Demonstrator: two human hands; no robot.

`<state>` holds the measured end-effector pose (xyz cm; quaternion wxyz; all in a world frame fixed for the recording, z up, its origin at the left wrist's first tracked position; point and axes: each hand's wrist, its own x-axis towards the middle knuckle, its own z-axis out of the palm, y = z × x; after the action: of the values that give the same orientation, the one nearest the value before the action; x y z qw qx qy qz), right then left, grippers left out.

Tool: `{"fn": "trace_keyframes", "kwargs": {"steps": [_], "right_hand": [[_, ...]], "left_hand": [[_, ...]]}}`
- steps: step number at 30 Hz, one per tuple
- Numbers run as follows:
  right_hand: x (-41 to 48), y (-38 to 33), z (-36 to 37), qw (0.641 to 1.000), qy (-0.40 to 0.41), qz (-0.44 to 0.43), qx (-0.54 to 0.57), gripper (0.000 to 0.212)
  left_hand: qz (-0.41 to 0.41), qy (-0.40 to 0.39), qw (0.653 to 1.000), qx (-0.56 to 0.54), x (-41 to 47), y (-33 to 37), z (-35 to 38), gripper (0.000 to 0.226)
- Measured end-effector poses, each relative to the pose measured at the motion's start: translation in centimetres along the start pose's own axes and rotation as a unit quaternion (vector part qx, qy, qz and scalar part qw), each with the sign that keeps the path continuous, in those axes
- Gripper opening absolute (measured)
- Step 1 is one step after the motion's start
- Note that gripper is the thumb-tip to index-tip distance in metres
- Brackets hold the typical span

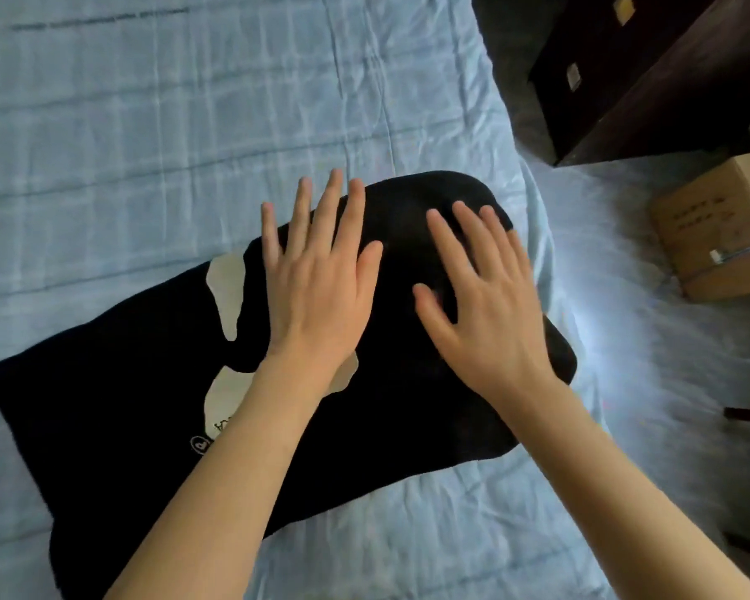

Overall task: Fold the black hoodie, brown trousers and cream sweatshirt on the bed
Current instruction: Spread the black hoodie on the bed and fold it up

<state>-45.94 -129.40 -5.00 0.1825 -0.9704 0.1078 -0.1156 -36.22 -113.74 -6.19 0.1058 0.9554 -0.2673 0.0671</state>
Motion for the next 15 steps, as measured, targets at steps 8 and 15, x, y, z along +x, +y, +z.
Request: {"fn": "trace_keyframes", "kwargs": {"steps": [8,15], "right_hand": [[0.8,-0.4,7.9,0.986,-0.156,-0.045,-0.049,0.06],[-0.1,-4.9,5.5,0.991,-0.126,-0.012,-0.051,0.062]], "left_hand": [[-0.059,-0.116,0.991,0.034,-4.5,-5.0,4.6,0.061],[-0.029,-0.074,0.997,-0.008,-6.8,-6.9,0.3,0.062]]}}
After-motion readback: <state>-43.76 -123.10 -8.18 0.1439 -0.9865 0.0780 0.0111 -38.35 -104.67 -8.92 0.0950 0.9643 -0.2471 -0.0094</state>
